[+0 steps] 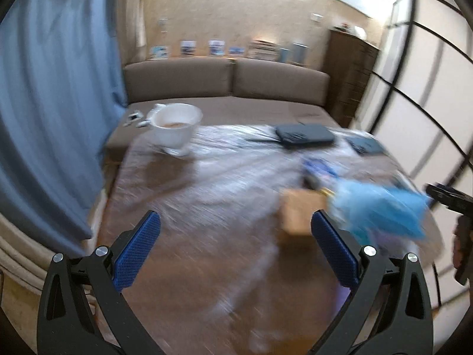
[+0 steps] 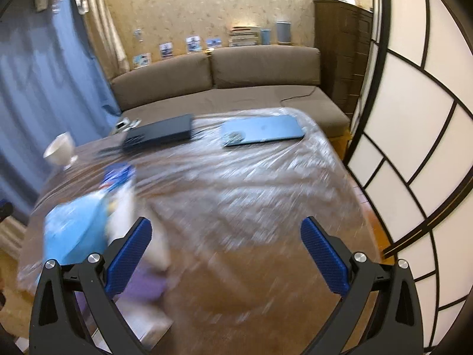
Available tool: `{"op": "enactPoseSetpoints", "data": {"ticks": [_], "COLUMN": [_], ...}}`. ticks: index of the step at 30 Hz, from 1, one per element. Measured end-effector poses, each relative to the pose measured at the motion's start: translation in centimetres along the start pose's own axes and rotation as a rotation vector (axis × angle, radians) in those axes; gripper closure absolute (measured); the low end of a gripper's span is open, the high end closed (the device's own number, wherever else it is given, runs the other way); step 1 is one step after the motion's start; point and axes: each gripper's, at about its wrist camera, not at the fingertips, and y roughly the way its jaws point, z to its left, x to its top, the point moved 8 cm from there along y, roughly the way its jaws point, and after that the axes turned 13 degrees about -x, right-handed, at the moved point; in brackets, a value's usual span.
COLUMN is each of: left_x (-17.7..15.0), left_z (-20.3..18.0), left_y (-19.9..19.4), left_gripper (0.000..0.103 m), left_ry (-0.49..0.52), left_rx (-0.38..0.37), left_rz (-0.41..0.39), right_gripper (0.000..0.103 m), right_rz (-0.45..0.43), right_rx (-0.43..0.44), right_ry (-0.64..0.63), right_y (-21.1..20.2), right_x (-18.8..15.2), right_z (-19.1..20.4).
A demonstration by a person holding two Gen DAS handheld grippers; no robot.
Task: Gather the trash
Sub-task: 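Grasp the purple hair roller with the left tool while the right tool grasps the white medicine box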
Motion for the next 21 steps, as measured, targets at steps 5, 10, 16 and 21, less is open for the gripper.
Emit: {"op": "enactPoseSetpoints", "data": {"ticks": [5, 10, 16, 21], "left_x": [-3.9, -7.0, -8.5, -9.7], "left_z": [-6.2, -9.6, -10.3, -10.8], "left_y": [0.3, 2.4, 4.9, 6.0], "left_gripper": [0.001, 0.001, 0.001, 0.001], "left_ry": [0.139, 0.174, 0.203, 0.239], "left_rx": [-0.088, -0.159, -0.155, -0.124], "left_rz": [0.065, 0.120, 0.154, 0.192], "right_gripper": [0.004, 0.004, 0.004, 0.005], "right_rz": [0.038, 0.121, 0.155, 0.177], "right_rx": [0.062, 0.103, 0.058, 0.028], "right_ry": [-0.039, -0.011, -0.010, -0.013], "right_y": [-2.4, -1.6, -0.8, 0.1], "right_x": [-4.7, -8.4, -10.4, -11.4], "right_z": [4.4, 7.7, 8.7, 9.0]}}
